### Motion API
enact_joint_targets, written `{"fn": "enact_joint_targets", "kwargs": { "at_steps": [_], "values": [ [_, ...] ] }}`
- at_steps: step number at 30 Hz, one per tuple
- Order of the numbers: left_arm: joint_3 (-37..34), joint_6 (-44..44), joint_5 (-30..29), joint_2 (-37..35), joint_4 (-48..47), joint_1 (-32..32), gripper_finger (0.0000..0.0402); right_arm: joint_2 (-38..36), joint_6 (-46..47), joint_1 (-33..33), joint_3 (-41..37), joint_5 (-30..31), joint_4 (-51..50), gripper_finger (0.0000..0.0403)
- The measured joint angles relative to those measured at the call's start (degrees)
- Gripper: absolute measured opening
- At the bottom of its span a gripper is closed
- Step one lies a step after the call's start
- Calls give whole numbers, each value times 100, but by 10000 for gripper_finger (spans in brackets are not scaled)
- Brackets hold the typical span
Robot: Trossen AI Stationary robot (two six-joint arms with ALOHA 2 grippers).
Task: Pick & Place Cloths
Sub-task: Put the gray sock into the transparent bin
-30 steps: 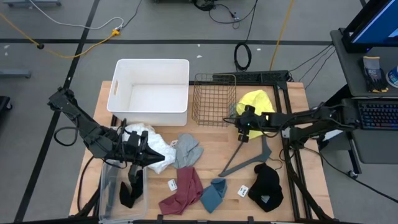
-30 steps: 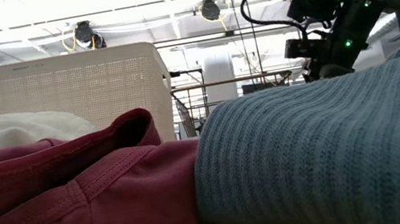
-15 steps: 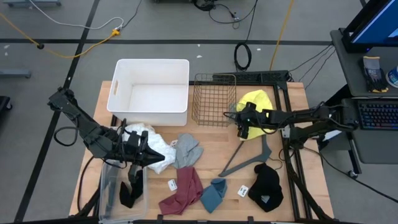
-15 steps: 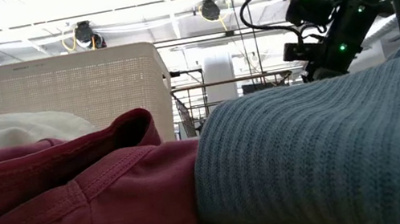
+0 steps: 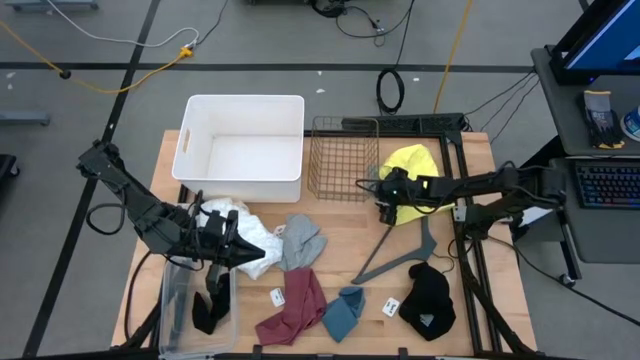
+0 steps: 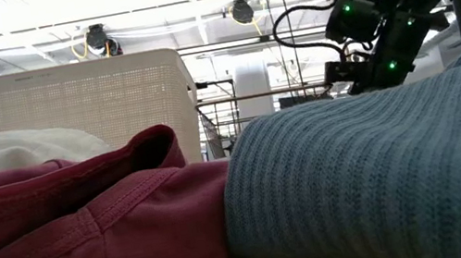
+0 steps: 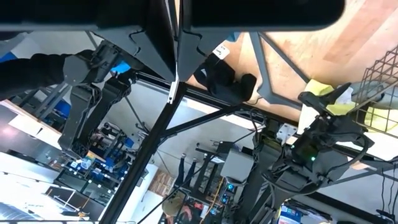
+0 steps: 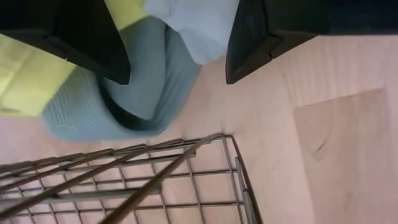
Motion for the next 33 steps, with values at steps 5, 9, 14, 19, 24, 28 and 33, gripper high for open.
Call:
{"fn": "enact_joint_targets", "kwargs": {
  "at_steps": [5,9,14,19,24,28,33],
  "values": [
    [0,0,0,0,22,0,5,32,25,-2,2,158,-20,257],
    [0,0,0,0,29,0,5,41,21,-1,0,162,-110,252],
    [0,0,0,0,32,0,16,41,27,-2,-110,175,-156,242],
    [0,44,0,0,36,0,4,25,269,-1,-304,173,3,229],
    [0,17,0,0,36,0,11,27,322,0,-315,168,-2,214],
    [0,13,0,0,36,0,18,32,329,0,-319,280,-24,198],
    [0,11,0,0,36,0,7,36,379,4,-323,277,-44,165]
  ]
}}
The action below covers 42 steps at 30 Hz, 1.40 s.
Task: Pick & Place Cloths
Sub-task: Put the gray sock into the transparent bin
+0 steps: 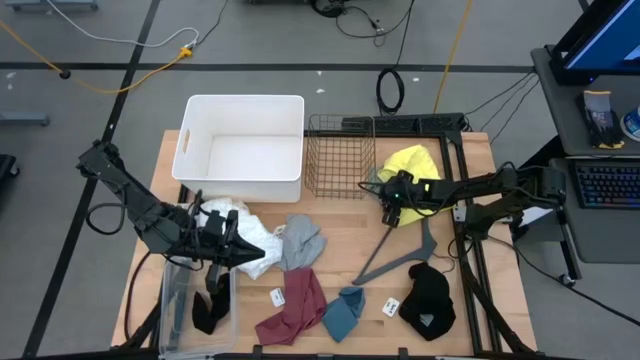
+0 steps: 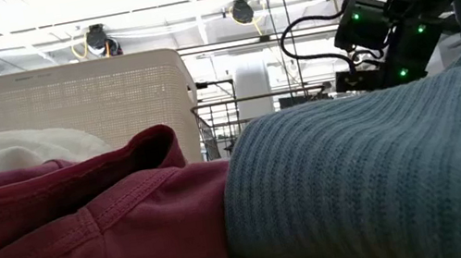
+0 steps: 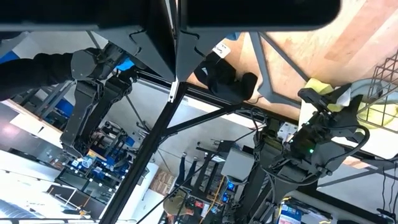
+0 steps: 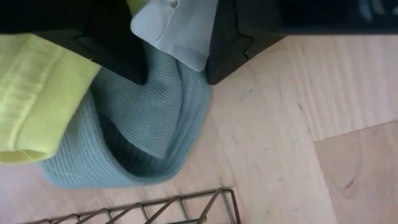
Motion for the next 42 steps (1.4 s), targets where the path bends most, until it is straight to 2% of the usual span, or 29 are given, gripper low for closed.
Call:
{"fn": "enact_joint_targets", "kwargs": {
  "at_steps": [9,13,19,23,32,37,42],
  "values": [
    [0,-15,-1,0,4,0,16,7,547,2,-4,6,-7,58],
    [0,-13,-2,0,53,0,7,-89,571,7,-4,-261,-6,13],
    [0,-13,-2,0,63,0,11,-657,780,35,-15,-291,-106,19],
    [0,-13,-2,0,81,0,18,-1206,875,37,-15,-290,-102,8],
    [0,-11,-2,0,90,0,6,-2329,1150,35,-9,-286,-76,9],
    [0,-10,-4,0,90,0,18,-2688,1156,35,-4,-288,-209,9],
    [0,-9,-4,0,91,0,8,-2925,1281,37,-2,-303,-475,10]
  ]
}}
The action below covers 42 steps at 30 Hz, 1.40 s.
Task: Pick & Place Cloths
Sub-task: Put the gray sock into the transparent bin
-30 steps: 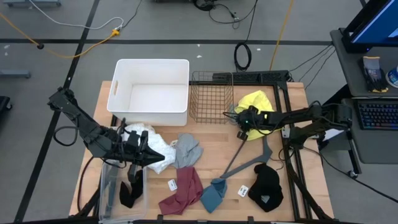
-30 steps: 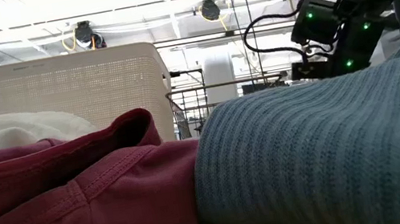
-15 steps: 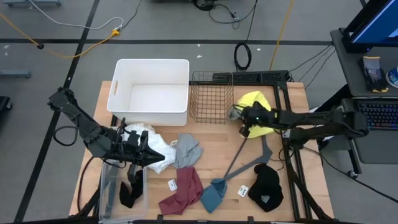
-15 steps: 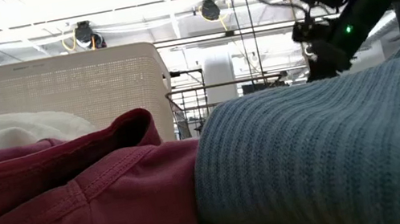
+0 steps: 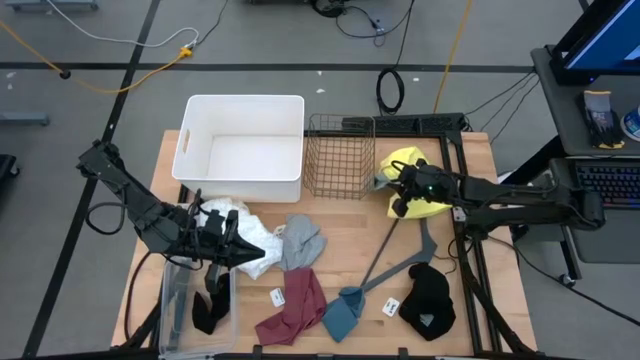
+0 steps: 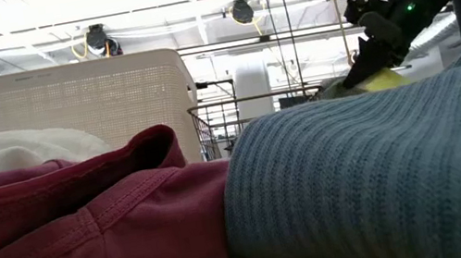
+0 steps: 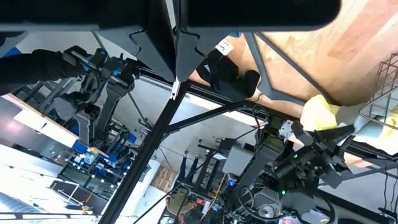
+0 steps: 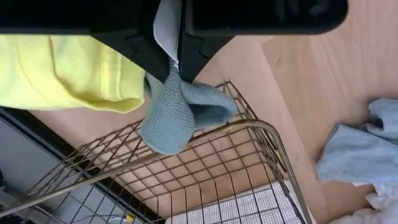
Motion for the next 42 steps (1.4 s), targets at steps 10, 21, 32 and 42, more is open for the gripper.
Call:
{"fn": "enact_joint_targets", "kwargs": {
  "at_steps": [10,21,32,42],
  "values": [
    [0,17,0,0,-1,0,18,-74,20,12,4,-160,-301,21],
    [0,20,0,0,-1,0,13,-74,20,11,7,-434,-218,36],
    [0,21,0,0,-3,0,5,-74,165,11,7,-433,-210,28],
    [0,20,0,0,-3,0,20,-74,173,11,7,-442,-191,65]
  ]
}}
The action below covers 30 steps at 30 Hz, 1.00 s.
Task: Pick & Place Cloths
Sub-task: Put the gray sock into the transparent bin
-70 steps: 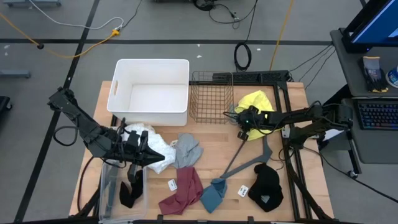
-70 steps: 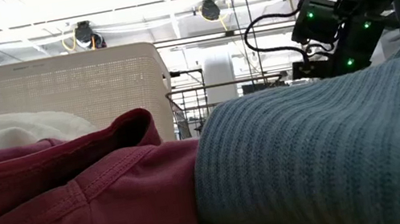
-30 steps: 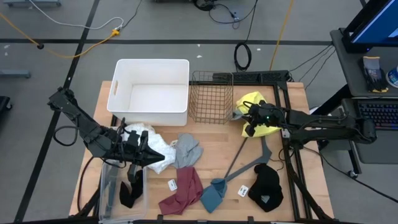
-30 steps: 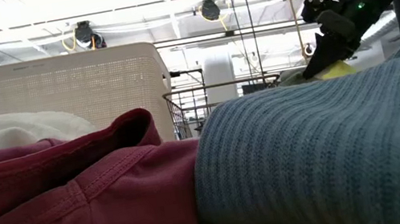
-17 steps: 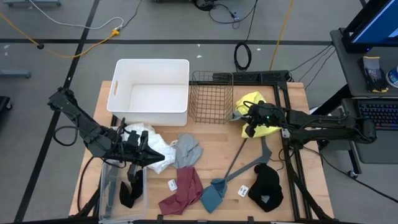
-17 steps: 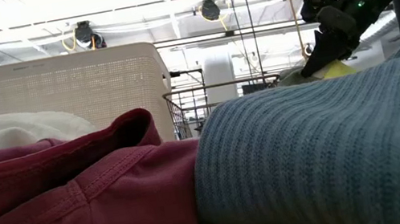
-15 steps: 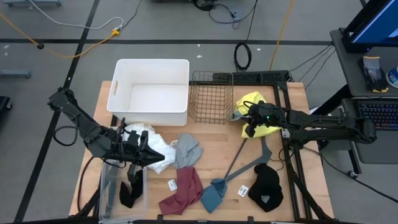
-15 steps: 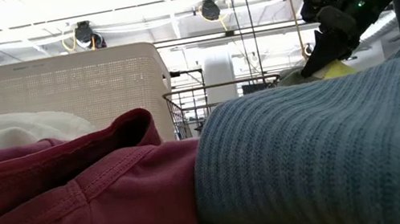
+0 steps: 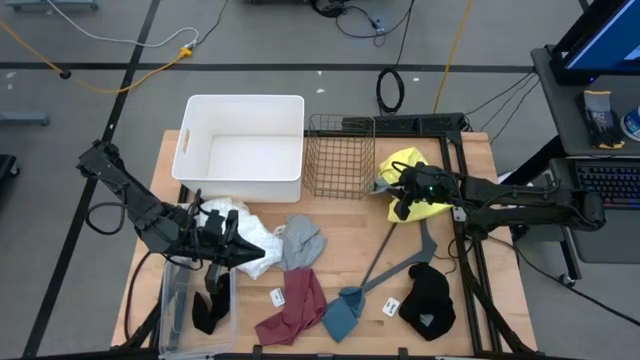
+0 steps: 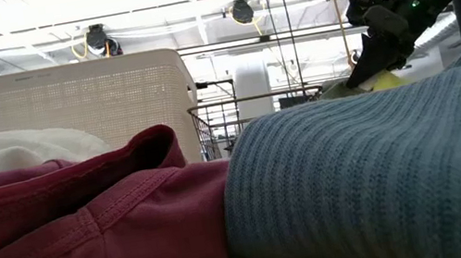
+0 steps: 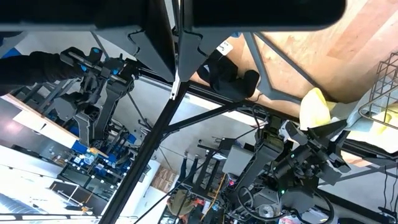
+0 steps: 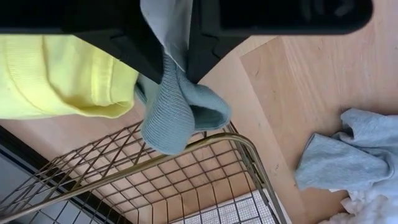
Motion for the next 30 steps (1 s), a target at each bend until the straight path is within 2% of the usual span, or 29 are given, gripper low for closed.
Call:
{"fn": "enact_joint_targets", "kwargs": {
  "at_steps": [8,15,17,24,30],
  "values": [
    [0,3,0,0,-2,0,3,0,41,0,1,8,9,74],
    [0,2,0,0,-2,0,18,2,-27,0,1,-9,2,9],
    [0,2,0,0,-2,0,20,2,-16,0,2,-107,2,6],
    [0,150,0,0,-2,0,9,2,-146,1,2,-980,17,80],
    [0,144,0,0,-2,0,9,5,-517,20,2,-1055,17,148]
  ]
}}
